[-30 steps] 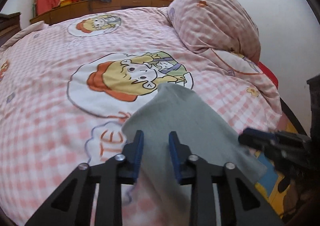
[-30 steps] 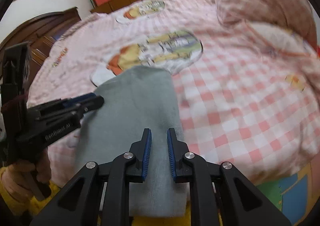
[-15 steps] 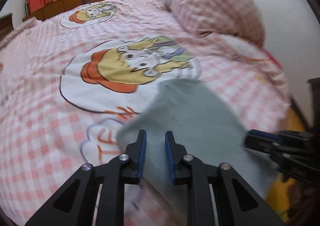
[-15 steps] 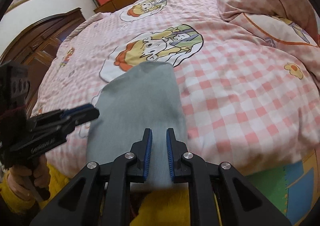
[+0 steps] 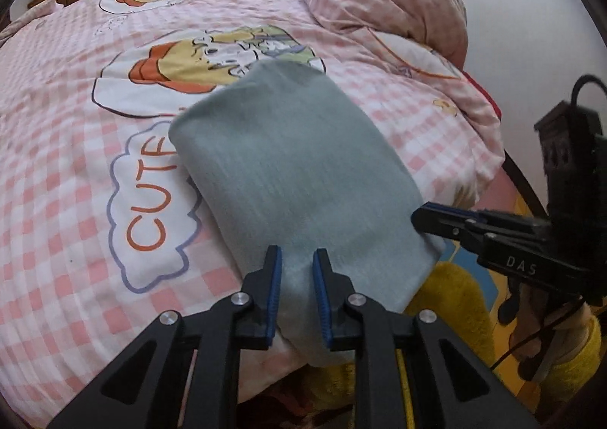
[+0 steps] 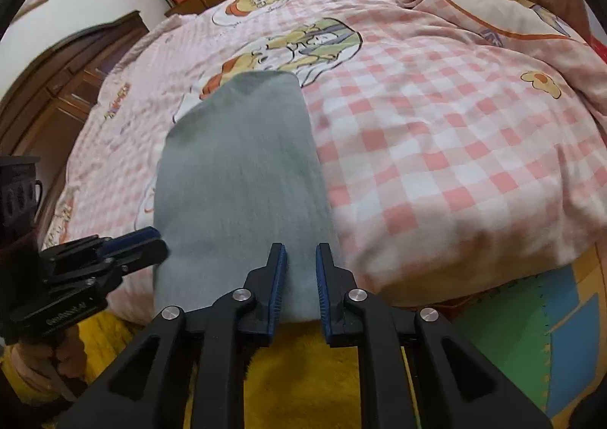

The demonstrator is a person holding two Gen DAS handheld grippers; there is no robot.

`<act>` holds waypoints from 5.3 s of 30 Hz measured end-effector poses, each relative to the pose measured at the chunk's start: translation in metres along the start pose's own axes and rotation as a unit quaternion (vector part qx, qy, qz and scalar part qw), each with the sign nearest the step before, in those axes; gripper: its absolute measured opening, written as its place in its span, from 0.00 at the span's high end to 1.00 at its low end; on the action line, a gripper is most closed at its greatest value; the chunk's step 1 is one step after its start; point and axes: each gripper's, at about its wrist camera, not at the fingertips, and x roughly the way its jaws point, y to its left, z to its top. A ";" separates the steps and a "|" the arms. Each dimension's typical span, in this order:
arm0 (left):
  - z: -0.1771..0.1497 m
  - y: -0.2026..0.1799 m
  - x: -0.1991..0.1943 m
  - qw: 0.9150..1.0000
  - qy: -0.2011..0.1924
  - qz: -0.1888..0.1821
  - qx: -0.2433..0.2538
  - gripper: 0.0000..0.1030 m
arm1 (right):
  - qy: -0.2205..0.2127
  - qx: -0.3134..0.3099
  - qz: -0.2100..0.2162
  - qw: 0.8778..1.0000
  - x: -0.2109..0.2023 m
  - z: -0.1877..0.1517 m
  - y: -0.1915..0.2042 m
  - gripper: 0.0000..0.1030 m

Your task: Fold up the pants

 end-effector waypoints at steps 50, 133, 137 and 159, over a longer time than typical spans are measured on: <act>0.015 0.029 0.019 0.992 -0.015 -0.051 -0.117 0.62 | -0.041 0.055 0.150 0.986 0.025 0.031 -0.001 0.69; -0.068 0.301 -0.112 0.957 -0.127 0.056 -0.255 0.59 | -0.034 -0.119 0.120 0.985 0.123 0.051 0.279 0.66; -0.066 0.282 -0.142 0.952 -0.157 0.107 -0.239 0.60 | -0.046 -0.147 0.112 0.982 0.106 0.040 0.281 0.69; -0.086 0.251 -0.116 0.953 -0.087 0.149 -0.248 0.74 | 0.010 -0.153 0.091 0.984 0.110 0.014 0.257 0.70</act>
